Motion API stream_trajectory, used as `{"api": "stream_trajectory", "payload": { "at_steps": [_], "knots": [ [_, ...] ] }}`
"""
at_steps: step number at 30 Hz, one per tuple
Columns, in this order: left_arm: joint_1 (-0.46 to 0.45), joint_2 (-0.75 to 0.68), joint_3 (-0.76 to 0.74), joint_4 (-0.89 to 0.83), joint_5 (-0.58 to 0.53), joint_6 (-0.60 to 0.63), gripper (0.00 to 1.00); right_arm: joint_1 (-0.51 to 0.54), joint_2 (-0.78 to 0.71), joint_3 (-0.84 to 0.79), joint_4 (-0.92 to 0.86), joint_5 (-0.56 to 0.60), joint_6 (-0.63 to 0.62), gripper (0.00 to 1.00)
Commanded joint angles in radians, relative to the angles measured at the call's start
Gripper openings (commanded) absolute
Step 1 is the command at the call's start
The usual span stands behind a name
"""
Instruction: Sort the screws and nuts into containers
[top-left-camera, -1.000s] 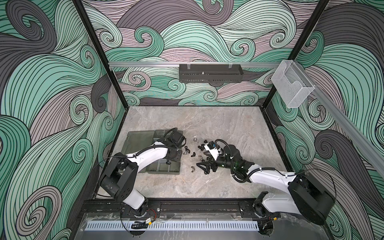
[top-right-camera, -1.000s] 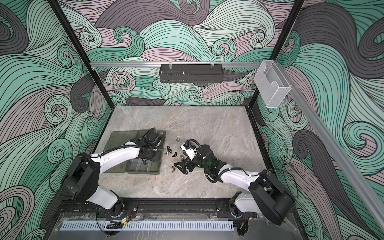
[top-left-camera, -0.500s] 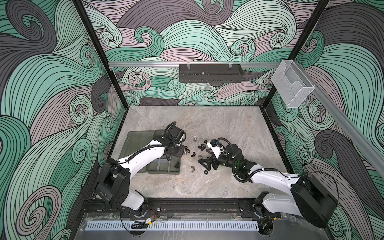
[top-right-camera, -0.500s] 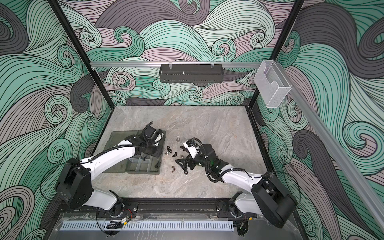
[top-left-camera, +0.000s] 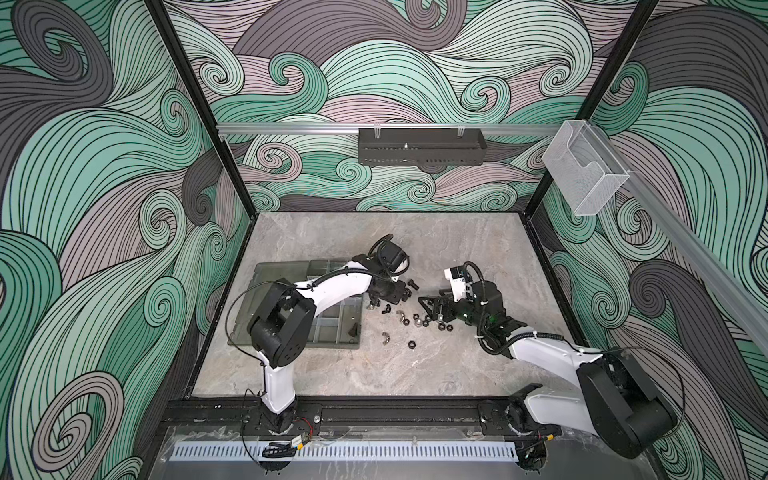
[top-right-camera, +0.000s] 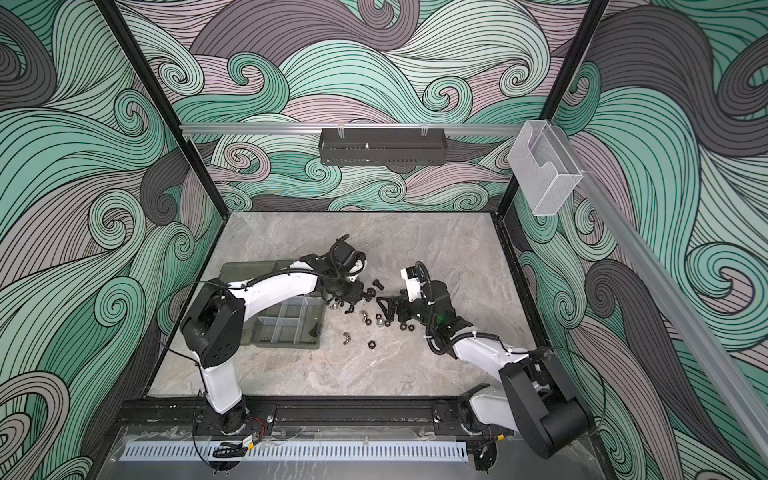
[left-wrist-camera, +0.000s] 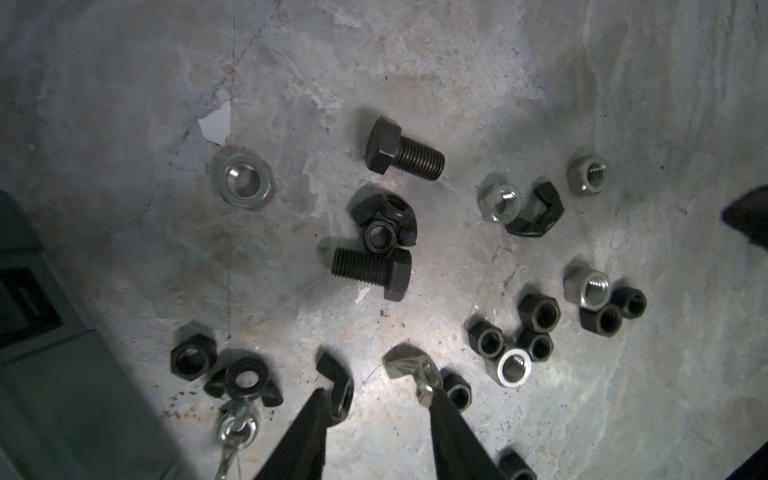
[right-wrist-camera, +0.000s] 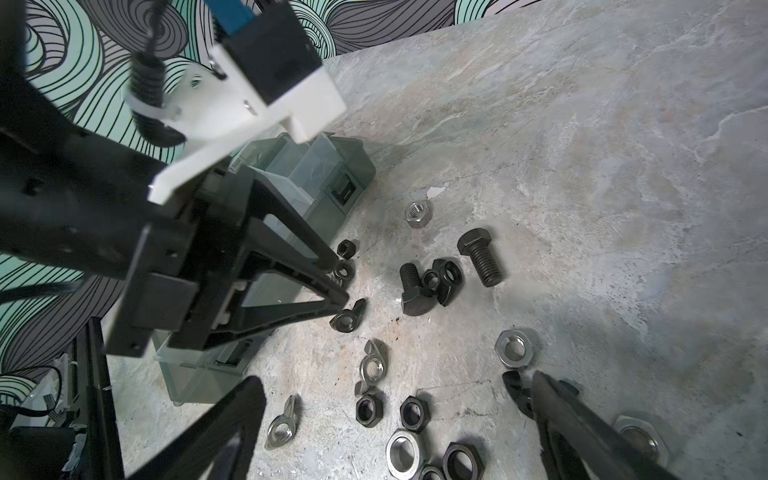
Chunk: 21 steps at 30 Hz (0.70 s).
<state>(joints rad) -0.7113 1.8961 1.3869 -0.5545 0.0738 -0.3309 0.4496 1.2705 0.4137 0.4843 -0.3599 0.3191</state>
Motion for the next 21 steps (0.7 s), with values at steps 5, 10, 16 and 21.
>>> {"api": "stream_trajectory", "payload": {
  "at_steps": [5, 10, 16, 21],
  "knots": [
    [-0.004, 0.094, 0.064, 0.059, -0.083, -0.284, 0.45, -0.003, -0.002, -0.004, 0.037, -0.033, 0.016, 0.99],
    [0.007, 0.139, 0.079, 0.093, -0.079, -0.379, 0.41, -0.003, -0.003, -0.003, 0.037, -0.039, 0.016, 0.99],
    [0.009, 0.159, 0.078, 0.120, -0.099, -0.438, 0.39, -0.003, -0.004, -0.001, 0.039, -0.047, 0.015, 0.99],
    [0.010, 0.176, 0.091, 0.107, -0.111, -0.466, 0.38, -0.003, 0.001, 0.001, 0.045, -0.055, 0.018, 0.99]
  ]
}}
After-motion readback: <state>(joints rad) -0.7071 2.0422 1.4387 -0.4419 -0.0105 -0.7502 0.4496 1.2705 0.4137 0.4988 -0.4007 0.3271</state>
